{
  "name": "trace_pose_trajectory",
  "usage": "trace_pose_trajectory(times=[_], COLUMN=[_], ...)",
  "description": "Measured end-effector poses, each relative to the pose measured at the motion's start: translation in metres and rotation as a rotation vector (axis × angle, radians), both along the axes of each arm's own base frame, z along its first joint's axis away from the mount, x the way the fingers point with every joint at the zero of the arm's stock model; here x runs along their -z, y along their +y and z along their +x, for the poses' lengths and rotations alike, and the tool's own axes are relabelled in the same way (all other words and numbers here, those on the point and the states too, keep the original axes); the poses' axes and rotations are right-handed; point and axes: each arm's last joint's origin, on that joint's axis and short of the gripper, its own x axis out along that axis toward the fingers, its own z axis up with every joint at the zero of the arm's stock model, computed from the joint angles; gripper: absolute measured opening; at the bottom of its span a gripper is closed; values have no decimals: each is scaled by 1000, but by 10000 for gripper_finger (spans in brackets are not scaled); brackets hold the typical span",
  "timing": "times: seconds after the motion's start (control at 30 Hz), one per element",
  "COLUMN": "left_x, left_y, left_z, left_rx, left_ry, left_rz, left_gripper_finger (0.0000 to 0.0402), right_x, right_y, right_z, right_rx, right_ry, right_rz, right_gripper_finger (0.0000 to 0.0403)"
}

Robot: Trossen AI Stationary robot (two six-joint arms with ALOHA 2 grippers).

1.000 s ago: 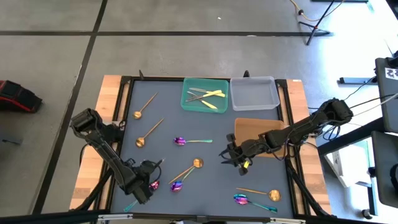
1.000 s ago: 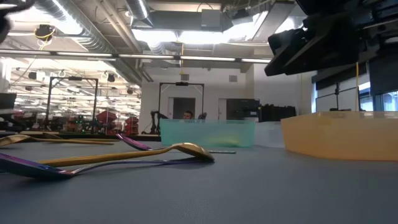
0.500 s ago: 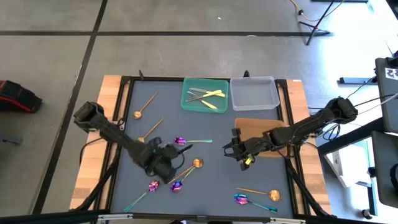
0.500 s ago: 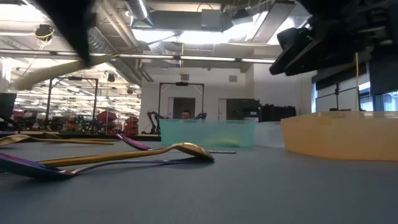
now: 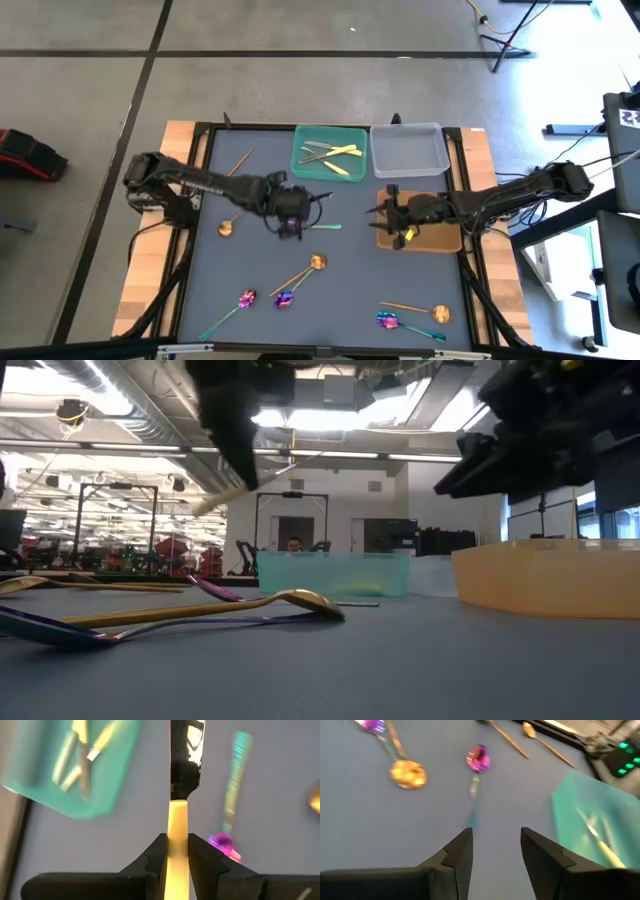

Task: Sort silverware by color (type)
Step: Put the yellow table knife into the green bin

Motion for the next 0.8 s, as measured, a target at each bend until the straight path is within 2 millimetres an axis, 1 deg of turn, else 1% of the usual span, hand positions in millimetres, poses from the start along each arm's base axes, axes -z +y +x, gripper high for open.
trace_pose_trajectory(times=[0.17,0.3,0.47,0.67,0.8], left_x=[-4,-8,-9,-1,11], left_y=[49,87,126,166,186], left_z=[11,18,20,10,-3], left_rx=[12,36,101,116,83], left_ry=[-54,-154,-279,-373,-394], left_rz=[70,129,181,226,208], left_gripper_finger=[59,59,59,59,59], right_x=[2,-1,-1,-1,-1], right_y=[-23,-40,-58,-79,-90], right_z=[1,2,0,-4,-8], right_rx=[74,70,57,115,136], right_ry=[5,-26,-32,-31,-35], right_rz=[-58,-57,-59,-61,-44], right_gripper_finger=[152,152,152,152,152])
